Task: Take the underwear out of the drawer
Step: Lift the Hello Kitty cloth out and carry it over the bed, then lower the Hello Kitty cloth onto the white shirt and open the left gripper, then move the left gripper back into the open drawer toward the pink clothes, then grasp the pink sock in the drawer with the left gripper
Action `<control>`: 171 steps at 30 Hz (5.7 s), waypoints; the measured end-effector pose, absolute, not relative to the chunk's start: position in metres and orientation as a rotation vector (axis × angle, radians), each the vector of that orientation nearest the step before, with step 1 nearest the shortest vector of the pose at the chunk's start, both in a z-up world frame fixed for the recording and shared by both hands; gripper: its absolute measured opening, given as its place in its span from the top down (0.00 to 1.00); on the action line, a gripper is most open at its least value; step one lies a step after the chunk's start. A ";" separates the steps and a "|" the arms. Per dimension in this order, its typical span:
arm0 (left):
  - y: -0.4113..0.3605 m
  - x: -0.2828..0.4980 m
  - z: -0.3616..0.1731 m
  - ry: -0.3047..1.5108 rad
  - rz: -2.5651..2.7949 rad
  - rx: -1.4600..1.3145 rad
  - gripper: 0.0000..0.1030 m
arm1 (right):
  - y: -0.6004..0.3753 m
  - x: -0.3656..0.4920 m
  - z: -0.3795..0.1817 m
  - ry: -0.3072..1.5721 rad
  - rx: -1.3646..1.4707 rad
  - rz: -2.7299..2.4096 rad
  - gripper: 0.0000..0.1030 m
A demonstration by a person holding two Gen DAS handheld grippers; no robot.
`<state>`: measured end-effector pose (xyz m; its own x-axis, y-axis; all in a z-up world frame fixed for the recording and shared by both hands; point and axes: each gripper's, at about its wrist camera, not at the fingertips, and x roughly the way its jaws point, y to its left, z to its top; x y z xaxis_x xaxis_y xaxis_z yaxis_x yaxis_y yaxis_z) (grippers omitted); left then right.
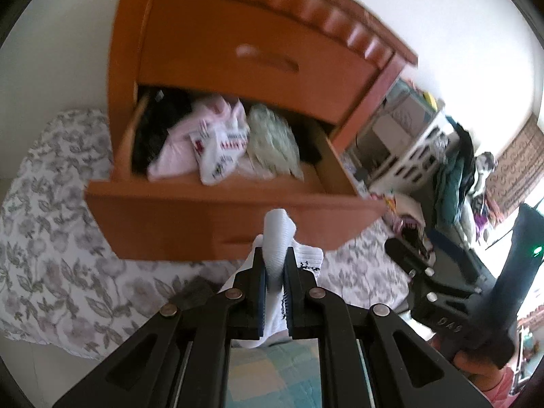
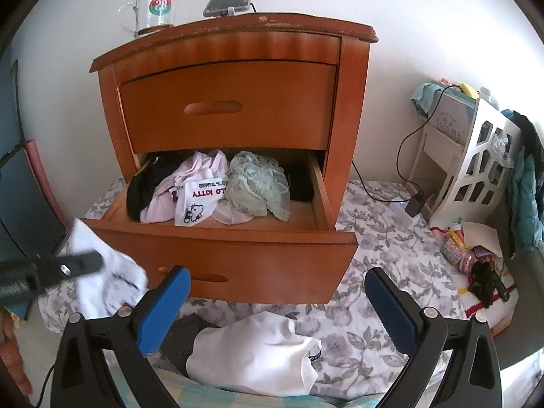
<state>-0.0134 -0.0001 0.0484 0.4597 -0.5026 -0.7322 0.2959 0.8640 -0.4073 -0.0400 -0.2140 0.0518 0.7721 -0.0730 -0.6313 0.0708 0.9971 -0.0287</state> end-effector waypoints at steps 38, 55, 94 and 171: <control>-0.049 0.003 -0.064 1.320 -0.457 -0.175 0.58 | -0.224 -0.023 0.028 0.748 0.000 -0.092 0.00; -0.012 0.009 -0.061 1.258 -0.273 -0.230 0.09 | -0.224 -0.023 0.028 0.747 -0.001 -0.091 0.00; 0.083 0.030 0.077 0.832 -0.169 -0.262 0.08 | -0.232 -0.001 0.035 0.718 -0.001 -0.118 0.00; 0.009 0.233 0.020 1.100 -0.266 0.005 0.88 | -0.250 0.056 0.017 0.744 0.028 -0.096 0.00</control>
<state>0.2326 0.0090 0.0198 0.4247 -0.2101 -0.8806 0.2155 0.9682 -0.1270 0.0564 -0.2500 0.0171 0.7315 -0.0771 -0.6774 0.0968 0.9953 -0.0087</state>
